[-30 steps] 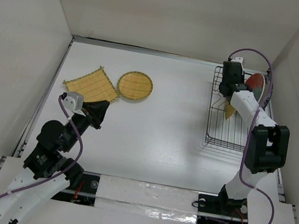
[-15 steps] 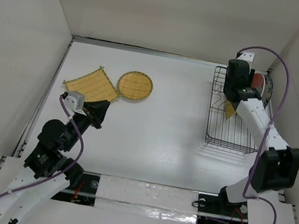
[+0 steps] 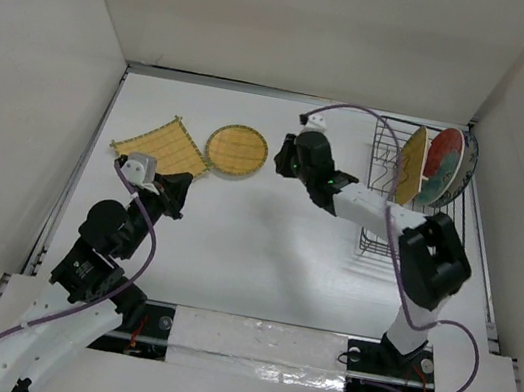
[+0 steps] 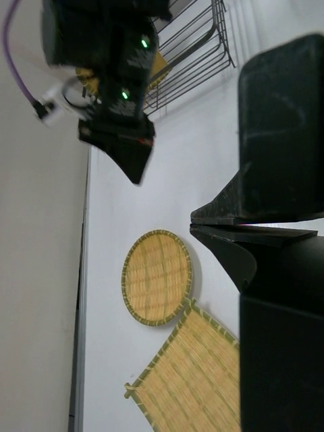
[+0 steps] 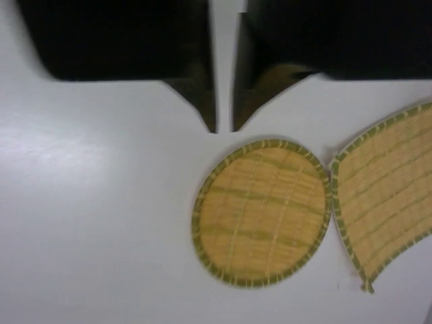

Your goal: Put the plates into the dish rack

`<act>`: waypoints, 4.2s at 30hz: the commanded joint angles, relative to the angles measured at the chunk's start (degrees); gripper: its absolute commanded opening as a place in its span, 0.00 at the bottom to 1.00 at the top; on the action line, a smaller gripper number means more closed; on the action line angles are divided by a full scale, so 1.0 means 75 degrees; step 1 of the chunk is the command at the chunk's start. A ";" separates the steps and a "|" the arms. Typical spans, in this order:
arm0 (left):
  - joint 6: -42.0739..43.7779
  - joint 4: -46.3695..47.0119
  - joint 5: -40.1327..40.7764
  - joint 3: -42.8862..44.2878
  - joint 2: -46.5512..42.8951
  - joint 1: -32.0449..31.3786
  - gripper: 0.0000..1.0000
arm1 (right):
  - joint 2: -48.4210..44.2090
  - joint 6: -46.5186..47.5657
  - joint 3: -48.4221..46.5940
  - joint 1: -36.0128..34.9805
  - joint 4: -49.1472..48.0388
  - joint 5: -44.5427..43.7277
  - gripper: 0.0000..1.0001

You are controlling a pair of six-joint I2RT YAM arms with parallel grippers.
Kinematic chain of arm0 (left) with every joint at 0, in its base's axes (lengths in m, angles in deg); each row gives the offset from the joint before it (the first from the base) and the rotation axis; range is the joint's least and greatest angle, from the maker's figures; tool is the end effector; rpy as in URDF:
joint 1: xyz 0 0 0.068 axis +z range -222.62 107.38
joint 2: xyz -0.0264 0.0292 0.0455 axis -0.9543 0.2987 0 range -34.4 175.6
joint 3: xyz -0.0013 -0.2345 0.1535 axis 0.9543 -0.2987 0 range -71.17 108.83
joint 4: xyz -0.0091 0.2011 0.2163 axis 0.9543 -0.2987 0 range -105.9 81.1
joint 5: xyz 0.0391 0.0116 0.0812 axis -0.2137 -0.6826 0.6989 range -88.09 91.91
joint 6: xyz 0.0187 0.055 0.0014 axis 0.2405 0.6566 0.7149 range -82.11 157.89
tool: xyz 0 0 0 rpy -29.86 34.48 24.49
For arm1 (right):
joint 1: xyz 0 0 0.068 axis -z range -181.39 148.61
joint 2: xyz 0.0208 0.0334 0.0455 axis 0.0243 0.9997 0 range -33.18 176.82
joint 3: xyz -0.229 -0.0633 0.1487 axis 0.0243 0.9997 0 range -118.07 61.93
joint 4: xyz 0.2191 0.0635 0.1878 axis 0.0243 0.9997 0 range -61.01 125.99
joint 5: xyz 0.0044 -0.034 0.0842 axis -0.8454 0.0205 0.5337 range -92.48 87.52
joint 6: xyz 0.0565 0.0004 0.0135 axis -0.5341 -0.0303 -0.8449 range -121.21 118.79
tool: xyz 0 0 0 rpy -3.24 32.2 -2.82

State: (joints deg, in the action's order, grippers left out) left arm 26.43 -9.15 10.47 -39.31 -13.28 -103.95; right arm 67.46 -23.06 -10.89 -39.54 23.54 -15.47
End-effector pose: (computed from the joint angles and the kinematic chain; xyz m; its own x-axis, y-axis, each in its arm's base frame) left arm 0.1268 -0.0700 0.3436 0.0751 -0.2757 -0.9583 0.4123 0.8836 -0.2219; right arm 0.3617 0.2722 0.2589 -0.4410 0.1148 -0.8901 -0.2955 0.9179 0.2648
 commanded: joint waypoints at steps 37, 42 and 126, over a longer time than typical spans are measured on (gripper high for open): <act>0.0275 0.0549 -0.0039 0.0135 -0.0250 0.0310 0.05 | 0.4734 -0.5279 -0.2339 0.0681 -0.2214 0.1991 0.00; 0.0239 0.0584 -0.0250 0.0124 -0.0356 0.0310 0.05 | 0.3845 -0.5092 -0.1601 0.0610 -0.2718 0.1768 0.00; 0.0110 0.0362 -0.0122 0.0124 -0.1200 -0.0100 0.15 | -0.2614 0.1238 0.0334 0.2346 0.1150 -0.1586 0.44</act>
State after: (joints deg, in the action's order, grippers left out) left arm 26.93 -8.14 8.22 -39.31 -23.85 -104.41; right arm 48.45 -10.60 -6.08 -17.62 36.20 -33.50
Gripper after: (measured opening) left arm 0.159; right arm 0.501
